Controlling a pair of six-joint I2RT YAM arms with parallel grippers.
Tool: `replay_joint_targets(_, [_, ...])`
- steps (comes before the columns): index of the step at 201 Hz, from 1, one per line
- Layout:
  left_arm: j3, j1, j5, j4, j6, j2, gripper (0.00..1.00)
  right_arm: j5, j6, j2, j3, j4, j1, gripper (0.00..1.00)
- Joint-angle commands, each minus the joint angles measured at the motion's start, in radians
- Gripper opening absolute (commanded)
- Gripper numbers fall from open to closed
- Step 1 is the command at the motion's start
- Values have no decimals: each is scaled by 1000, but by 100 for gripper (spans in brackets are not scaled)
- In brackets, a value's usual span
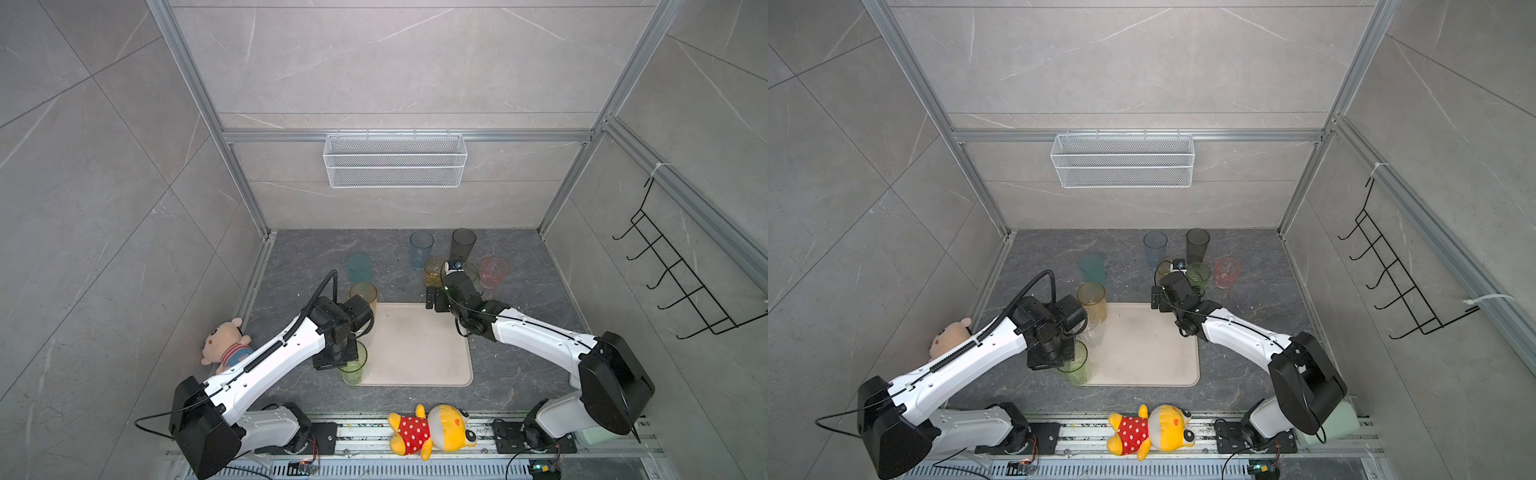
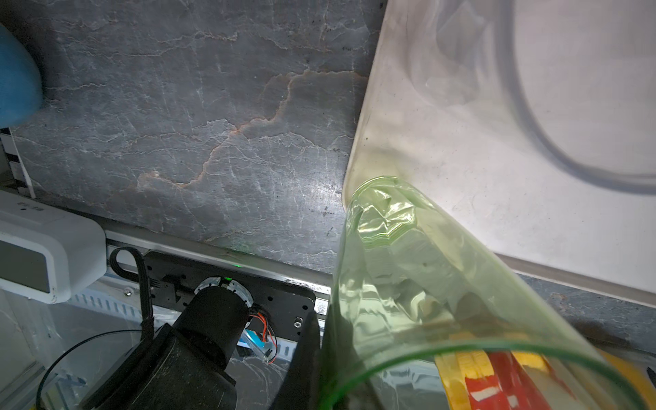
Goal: Place the glasses into the tray
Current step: Place the glass on the tray.
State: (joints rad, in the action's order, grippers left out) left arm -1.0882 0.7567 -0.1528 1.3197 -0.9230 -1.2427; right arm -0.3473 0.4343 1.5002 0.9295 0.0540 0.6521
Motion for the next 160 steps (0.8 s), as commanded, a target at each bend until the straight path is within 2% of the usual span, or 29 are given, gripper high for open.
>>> replay_joint_targets(1, [7,-8,12,-29,8,16,0,2,14,8,30,14,-6,99])
replay_joint_targets(160, [44,-15,31,-96,19,-28,0,2,14,14,35,22,-6,99])
